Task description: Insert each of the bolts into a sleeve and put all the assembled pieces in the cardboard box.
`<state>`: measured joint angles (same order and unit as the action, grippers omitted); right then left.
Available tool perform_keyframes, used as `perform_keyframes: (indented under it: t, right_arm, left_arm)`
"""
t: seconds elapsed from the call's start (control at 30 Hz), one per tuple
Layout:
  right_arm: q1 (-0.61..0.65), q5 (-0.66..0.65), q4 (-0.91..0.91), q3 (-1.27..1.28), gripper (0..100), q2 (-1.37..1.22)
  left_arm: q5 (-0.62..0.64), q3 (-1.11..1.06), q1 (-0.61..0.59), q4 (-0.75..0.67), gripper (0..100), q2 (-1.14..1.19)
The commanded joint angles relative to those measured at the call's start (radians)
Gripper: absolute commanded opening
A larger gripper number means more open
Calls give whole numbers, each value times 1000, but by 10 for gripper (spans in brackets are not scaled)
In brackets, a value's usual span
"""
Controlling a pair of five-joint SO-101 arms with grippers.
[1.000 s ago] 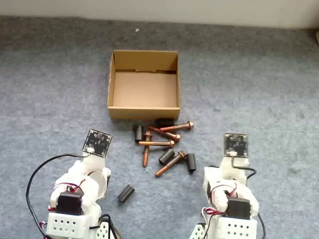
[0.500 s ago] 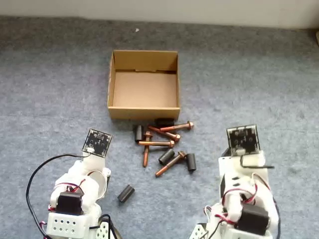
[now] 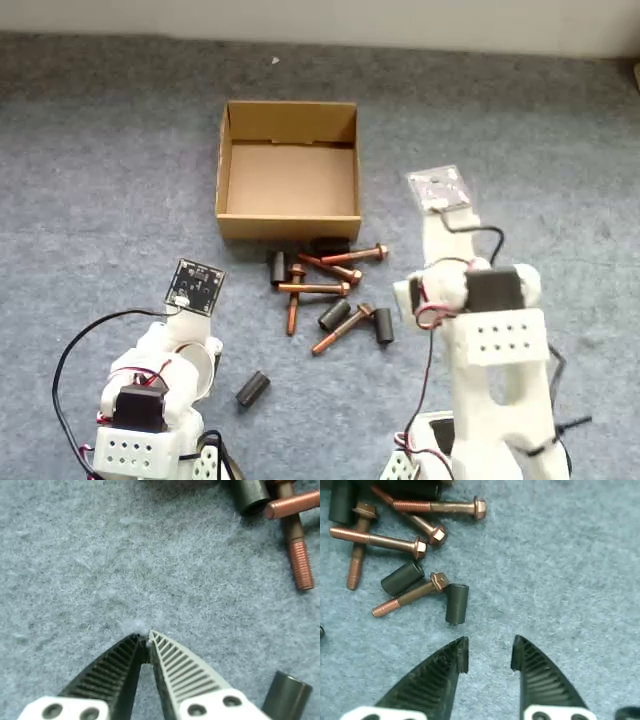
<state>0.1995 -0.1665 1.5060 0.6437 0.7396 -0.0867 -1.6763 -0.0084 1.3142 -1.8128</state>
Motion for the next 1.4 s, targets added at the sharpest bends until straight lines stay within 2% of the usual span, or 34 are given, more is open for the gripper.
perform_keyframes:
  t: [0.0, 0.2, 0.37, 0.77, 1.13, 1.37]
  right_arm:
    - [53, 69, -65, -13, 188, -35]
    - [160, 87, -338, 260, 188, -47]
    - [165, 87, -506, 421, 188, -50]
    - [170, 89, -634, 466, 188, -61]
    - [163, 86, -638, 453, 187, -389]
    - [163, 83, -679, 452, 61, -398]
  left_arm:
    - [-2, -19, -13, -9, 24, -7]
    - [-2, -19, -13, -9, 24, -7]
    - [-2, -19, -13, -9, 24, -7]
    - [-2, -19, -13, -9, 24, -7]
    - [-2, -19, -13, -9, 23, -7]
    - [-2, -19, -13, -9, 23, -7]
